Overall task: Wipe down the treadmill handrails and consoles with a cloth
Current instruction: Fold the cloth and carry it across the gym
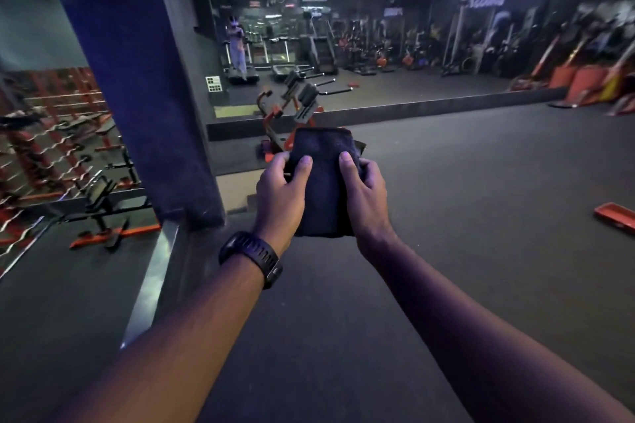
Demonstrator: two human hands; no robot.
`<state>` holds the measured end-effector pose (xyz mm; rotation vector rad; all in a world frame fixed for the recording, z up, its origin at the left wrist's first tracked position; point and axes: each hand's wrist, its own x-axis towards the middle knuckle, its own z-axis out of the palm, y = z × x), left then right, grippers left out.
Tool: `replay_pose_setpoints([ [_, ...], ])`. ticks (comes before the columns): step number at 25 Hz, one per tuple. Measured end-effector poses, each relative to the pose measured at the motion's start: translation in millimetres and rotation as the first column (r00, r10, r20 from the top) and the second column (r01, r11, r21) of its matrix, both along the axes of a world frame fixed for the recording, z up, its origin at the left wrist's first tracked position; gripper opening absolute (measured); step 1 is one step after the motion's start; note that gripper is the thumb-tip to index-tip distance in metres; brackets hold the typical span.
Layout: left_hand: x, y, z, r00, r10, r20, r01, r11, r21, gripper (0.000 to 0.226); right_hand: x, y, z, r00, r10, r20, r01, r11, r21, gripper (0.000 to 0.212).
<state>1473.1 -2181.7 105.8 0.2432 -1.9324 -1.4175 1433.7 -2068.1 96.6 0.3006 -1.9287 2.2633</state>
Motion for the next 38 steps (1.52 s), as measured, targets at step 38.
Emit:
replay_pose_setpoints([
  [38,-823,377,-185,0.391,-0.920,0.008,0.919,0.391,0.042,0.040,-696,350,-183,0.395,-0.919,0.008,0.915,0.394,0.083,0.040],
])
